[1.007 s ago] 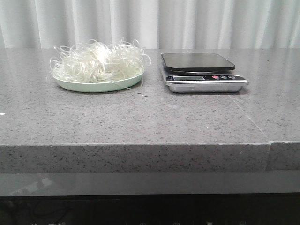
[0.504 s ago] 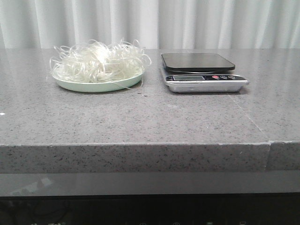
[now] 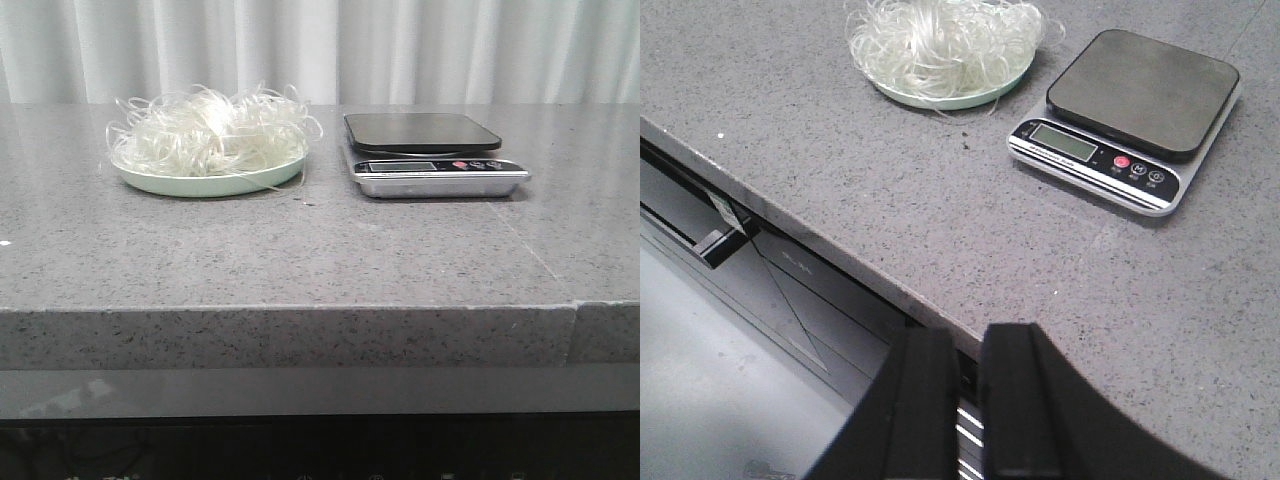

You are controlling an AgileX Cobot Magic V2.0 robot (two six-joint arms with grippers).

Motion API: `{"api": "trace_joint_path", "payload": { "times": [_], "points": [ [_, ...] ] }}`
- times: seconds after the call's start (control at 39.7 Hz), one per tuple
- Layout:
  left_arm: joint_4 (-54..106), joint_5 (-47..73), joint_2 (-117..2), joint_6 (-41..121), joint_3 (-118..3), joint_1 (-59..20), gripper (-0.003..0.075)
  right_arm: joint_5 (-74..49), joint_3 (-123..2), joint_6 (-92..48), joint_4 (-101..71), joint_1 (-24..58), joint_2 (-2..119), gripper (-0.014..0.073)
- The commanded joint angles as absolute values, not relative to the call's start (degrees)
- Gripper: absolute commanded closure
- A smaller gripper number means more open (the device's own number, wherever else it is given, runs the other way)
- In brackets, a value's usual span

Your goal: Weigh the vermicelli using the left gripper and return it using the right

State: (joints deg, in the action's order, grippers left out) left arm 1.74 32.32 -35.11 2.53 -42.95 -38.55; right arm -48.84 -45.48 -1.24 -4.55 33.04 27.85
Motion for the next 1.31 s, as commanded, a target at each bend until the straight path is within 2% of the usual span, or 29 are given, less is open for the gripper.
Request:
{"api": "trace_joint_path", "payload": {
  "times": [0.0,0.2,0.38,0.65,0.81,1.11,1.28],
  "points": [
    [2.3,28.1,-35.2,1.9,-44.6,-38.9,0.0564,-44.9,-46.9,-1.3,-4.2,32.7,28.1,0.036],
    [2.3,28.2,-34.2,1.9,-44.4,-37.9,0.0564,-44.9,-46.9,-1.3,-4.2,32.7,28.1,0.036],
    [2.3,24.4,-29.5,1.9,-41.7,-30.4,0.0564,-45.0,-46.9,-1.3,-4.2,32.7,28.1,0.036],
    [2.3,7.6,-17.1,1.9,-24.2,-14.9,0.0564,-45.0,-46.9,-1.3,-4.2,32.7,28.1,0.036],
    [2.7,3.4,-9.3,1.9,-13.8,-8.7,0.0564,-45.0,-46.9,-1.3,-4.2,32.7,28.1,0.036],
    [2.8,-0.8,0.5,1.9,0.8,-2.0,0.0564,-45.0,-46.9,-1.3,-4.2,32.7,28.1,0.036],
    [2.8,-2.0,1.6,1.9,2.4,-1.8,0.0564,-45.0,-46.9,-1.3,-4.2,32.7,28.1,0.036]
  ]
}}
